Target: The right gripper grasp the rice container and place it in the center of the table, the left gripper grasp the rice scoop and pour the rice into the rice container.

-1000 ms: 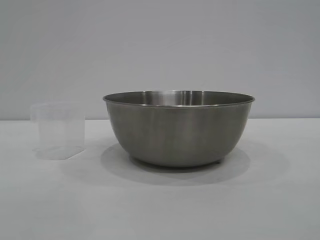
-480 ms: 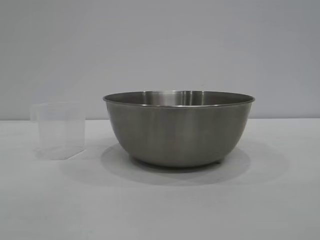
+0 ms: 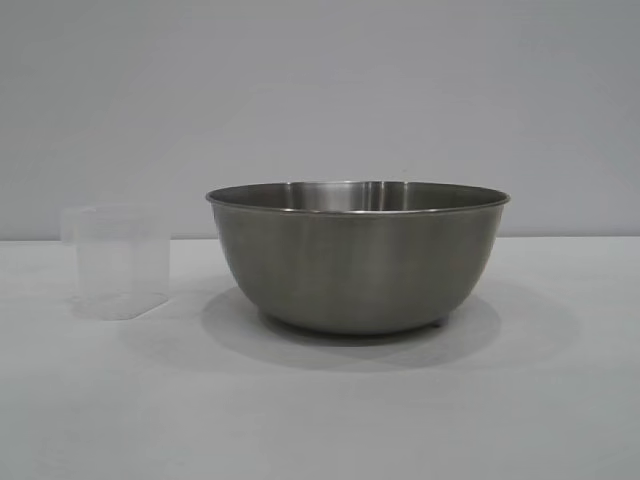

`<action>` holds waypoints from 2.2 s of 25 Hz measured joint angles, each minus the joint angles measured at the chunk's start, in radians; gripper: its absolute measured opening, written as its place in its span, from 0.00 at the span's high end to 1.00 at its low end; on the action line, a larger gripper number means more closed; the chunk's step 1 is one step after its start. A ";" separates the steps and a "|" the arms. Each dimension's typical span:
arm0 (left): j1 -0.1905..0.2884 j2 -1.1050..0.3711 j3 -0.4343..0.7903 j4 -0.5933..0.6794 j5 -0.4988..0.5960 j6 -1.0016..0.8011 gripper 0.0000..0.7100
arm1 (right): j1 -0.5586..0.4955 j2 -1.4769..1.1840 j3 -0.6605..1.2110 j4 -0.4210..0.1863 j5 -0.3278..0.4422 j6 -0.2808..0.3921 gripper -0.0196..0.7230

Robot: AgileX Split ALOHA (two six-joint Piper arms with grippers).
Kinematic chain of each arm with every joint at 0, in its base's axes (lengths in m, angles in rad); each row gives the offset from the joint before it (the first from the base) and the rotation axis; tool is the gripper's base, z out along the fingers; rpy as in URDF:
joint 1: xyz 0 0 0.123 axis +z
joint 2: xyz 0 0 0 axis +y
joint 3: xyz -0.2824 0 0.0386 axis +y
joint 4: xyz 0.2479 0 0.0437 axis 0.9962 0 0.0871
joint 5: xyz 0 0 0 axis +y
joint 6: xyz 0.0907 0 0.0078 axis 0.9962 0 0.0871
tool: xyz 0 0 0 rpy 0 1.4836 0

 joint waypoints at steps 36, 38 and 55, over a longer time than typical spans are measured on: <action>0.257 -0.002 0.000 -0.002 -0.003 0.000 0.73 | -0.253 -0.071 0.000 0.020 0.002 -0.005 0.57; 0.258 -0.002 0.000 -0.002 -0.003 0.000 0.73 | -0.253 -0.071 0.000 0.020 0.002 -0.005 0.57; 0.296 -0.002 0.000 -0.002 -0.003 0.000 0.73 | -0.253 -0.071 0.000 0.020 0.002 -0.005 0.57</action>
